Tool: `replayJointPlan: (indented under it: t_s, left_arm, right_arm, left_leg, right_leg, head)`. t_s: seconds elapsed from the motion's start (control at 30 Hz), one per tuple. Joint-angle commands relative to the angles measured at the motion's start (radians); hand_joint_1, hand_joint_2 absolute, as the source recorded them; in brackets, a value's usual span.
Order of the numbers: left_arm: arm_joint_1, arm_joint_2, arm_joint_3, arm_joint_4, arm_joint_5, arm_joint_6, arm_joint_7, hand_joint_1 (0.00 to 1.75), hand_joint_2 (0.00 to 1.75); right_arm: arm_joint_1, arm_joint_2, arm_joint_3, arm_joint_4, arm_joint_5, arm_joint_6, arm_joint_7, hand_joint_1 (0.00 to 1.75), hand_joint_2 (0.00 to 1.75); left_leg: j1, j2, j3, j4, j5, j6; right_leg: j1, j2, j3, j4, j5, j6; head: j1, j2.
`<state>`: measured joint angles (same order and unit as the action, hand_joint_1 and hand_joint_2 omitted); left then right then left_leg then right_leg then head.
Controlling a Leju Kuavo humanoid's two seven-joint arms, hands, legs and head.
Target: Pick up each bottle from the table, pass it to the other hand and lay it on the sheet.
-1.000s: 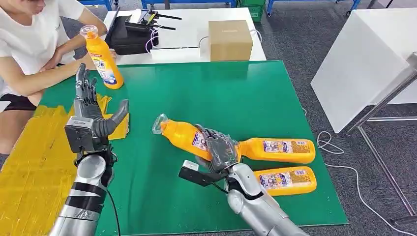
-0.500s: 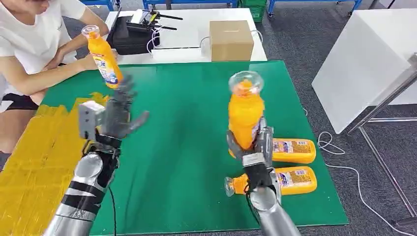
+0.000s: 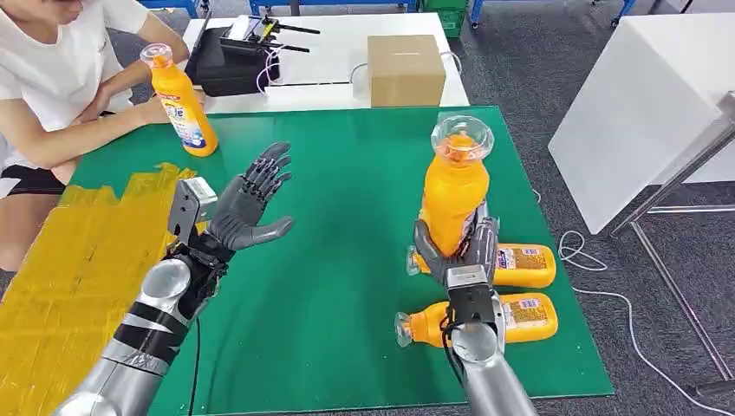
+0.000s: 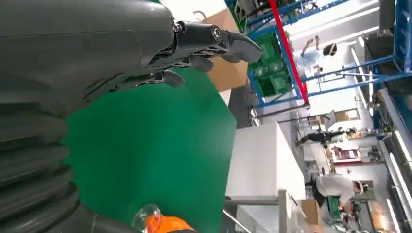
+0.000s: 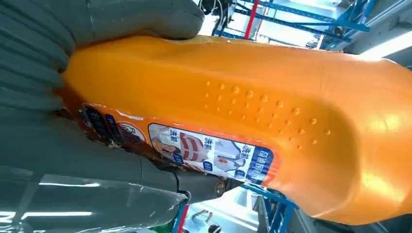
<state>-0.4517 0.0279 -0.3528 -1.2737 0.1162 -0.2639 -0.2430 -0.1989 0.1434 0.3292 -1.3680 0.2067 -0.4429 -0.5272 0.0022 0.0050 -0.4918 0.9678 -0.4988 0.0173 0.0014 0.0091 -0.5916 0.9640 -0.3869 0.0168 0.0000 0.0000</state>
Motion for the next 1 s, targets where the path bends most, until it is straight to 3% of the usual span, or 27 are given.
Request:
replayJointPlan:
  t_s: [0.03,0.13,0.63,1.0]
  left_arm:
    - [-0.067,0.034,-0.114,0.057,0.076,-0.07,0.003,0.0,1.75]
    - [-0.089,0.024,-0.131,0.066,0.092,-0.082,0.004,0.0,1.75]
    - [-0.089,0.028,-0.133,0.068,0.097,-0.083,0.002,0.0,1.75]
    - [-0.09,0.008,-0.163,0.059,0.129,-0.095,-0.019,0.0,1.75]
  right_arm:
    - [-0.105,-0.003,0.003,0.101,0.031,-0.013,-0.012,1.75,1.75]
    - [-0.164,-0.004,0.018,0.153,0.051,-0.009,0.0,1.75,1.75]
    - [-0.167,-0.006,0.021,0.165,0.055,-0.004,0.001,1.75,1.75]
    - [-0.302,0.033,0.087,0.41,0.134,0.015,0.045,1.75,1.75]
  left_leg:
    - [0.001,-0.001,0.002,0.0,-0.001,-0.001]
    - [0.001,0.0,0.001,0.001,-0.001,-0.001]
    - [0.001,0.0,0.003,0.0,-0.001,-0.001]
    - [0.0,0.001,0.001,0.0,-0.001,-0.001]
  right_leg:
    - [0.001,-0.002,0.002,0.0,-0.001,0.001]
    - [0.0,0.0,0.001,0.0,0.0,0.001]
    - [0.0,0.0,0.004,-0.001,-0.001,0.001]
    - [-0.001,0.001,0.002,0.0,0.0,0.0]
  head:
    - [0.0,0.0]
    - [0.0,0.0]
    - [0.0,0.0]
    - [0.0,0.0]
